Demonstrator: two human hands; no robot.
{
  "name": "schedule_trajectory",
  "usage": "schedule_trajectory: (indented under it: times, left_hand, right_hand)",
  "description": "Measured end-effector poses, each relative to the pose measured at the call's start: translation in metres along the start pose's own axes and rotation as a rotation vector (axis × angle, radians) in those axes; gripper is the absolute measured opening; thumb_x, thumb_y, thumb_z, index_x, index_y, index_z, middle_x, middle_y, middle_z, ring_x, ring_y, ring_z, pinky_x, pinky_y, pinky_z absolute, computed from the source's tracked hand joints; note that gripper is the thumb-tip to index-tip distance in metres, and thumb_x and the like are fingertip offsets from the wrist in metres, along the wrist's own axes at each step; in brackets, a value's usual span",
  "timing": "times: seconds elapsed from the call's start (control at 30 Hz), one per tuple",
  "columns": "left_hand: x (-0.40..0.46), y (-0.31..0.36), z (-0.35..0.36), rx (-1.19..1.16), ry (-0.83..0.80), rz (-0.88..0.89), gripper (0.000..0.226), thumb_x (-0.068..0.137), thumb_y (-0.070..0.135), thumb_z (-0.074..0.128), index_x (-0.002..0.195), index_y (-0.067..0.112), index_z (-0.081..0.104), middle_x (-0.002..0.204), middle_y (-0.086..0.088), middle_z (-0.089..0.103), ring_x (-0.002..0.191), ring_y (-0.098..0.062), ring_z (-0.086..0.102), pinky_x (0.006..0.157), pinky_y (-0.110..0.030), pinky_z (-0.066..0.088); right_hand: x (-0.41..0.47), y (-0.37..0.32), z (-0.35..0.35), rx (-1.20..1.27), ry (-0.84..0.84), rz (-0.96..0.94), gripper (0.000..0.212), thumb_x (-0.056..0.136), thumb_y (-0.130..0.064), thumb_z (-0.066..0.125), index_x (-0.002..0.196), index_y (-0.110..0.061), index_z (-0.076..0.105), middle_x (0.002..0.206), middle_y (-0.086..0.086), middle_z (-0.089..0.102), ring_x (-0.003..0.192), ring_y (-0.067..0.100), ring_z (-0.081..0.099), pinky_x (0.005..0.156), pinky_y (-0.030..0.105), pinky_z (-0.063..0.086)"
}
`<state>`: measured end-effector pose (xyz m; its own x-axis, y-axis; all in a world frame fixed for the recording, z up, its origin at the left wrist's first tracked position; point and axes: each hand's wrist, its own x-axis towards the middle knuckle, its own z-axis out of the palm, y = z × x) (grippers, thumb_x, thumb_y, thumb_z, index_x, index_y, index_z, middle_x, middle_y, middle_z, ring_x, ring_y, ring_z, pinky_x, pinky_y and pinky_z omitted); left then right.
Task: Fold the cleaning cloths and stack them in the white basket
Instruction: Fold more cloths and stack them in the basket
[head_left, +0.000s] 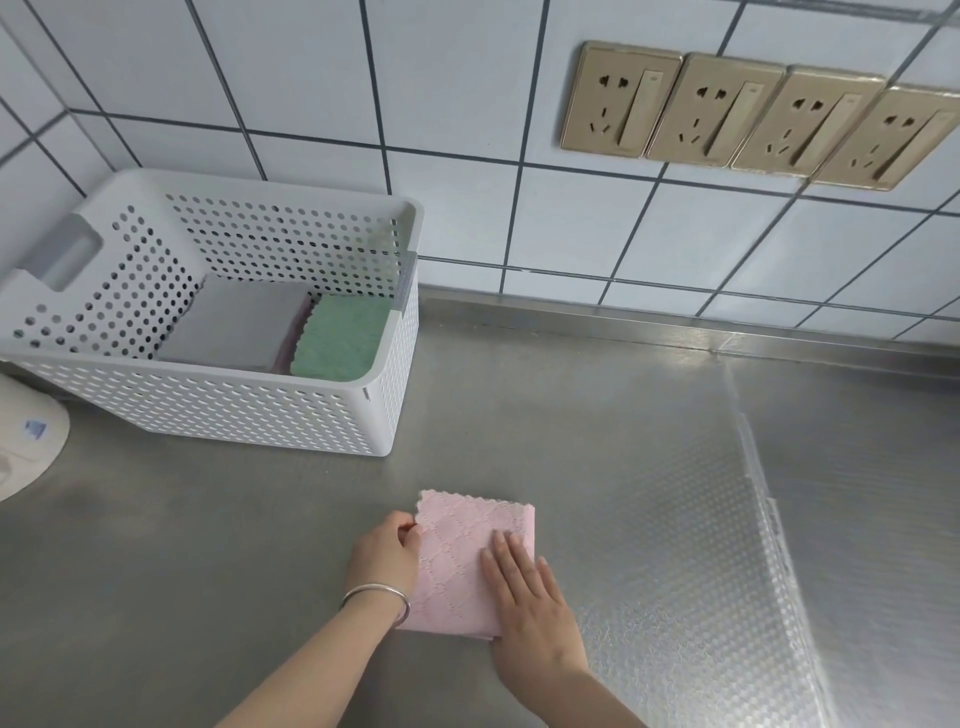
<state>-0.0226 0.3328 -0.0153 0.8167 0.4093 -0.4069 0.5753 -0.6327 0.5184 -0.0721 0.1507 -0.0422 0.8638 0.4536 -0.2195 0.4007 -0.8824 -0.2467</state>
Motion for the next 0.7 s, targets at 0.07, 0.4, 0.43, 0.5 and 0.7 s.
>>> schedule_trajectory:
  times: [0.07, 0.4, 0.43, 0.5, 0.7]
  left_hand:
    - [0.0, 0.0, 0.0, 0.008, 0.007, 0.023, 0.016, 0.091, 0.023, 0.053, 0.101, 0.017, 0.065, 0.098, -0.003, 0.07, 0.094, -0.029, 0.061, 0.074, -0.03, 0.044]
    - [-0.002, -0.015, 0.005, 0.22, 0.262, 0.505, 0.032, 0.074, 0.034, 0.047, 0.099, 0.017, 0.057, 0.102, -0.003, 0.061, 0.092, -0.026, 0.056, 0.08, -0.037, 0.044]
    - [-0.003, -0.017, 0.009, 0.321, 0.224, 0.596, 0.043, 0.073, 0.037, 0.044, 0.109, 0.018, 0.056, 0.114, -0.002, 0.06, 0.103, -0.024, 0.052, 0.09, -0.037, 0.038]
    - [-0.004, -0.019, 0.019, 0.457, 0.135, 0.738, 0.059, 0.077, 0.042, 0.042, 0.13, 0.016, 0.049, 0.138, -0.001, 0.049, 0.127, -0.021, 0.038, 0.106, -0.042, 0.022]
    - [-0.002, -0.024, 0.033, 0.585, 0.024, 0.829, 0.069, 0.085, 0.052, 0.036, 0.141, 0.013, 0.03, 0.148, -0.007, 0.035, 0.137, -0.025, 0.027, 0.107, -0.045, 0.02]
  right_hand:
    - [0.0, 0.001, -0.001, 0.0, -0.008, 0.007, 0.119, 0.046, -0.032, 0.069, 0.148, -0.009, 0.013, 0.154, 0.006, 0.013, 0.142, 0.021, 0.011, 0.11, 0.037, 0.008]
    - [0.002, 0.0, -0.031, -0.064, 0.205, 0.028, 0.062, 0.09, -0.05, 0.032, 0.127, -0.007, 0.057, 0.136, 0.006, 0.053, 0.131, 0.018, 0.033, 0.107, 0.038, 0.014]
    - [0.007, 0.0, -0.033, -0.068, 0.203, 0.051, 0.06, 0.096, -0.044, 0.022, 0.127, -0.006, 0.057, 0.135, 0.007, 0.053, 0.132, 0.019, 0.032, 0.107, 0.038, 0.014]
    - [0.018, 0.001, -0.032, -0.064, 0.159, 0.108, 0.064, 0.099, -0.04, 0.008, 0.131, -0.004, 0.05, 0.139, 0.009, 0.049, 0.135, 0.022, 0.027, 0.108, 0.039, 0.014]
    - [0.031, 0.012, -0.017, -0.034, 0.098, 0.209, 0.061, 0.099, -0.048, 0.007, 0.14, -0.009, 0.03, 0.146, 0.006, 0.038, 0.145, 0.014, -0.005, 0.111, 0.037, 0.01]
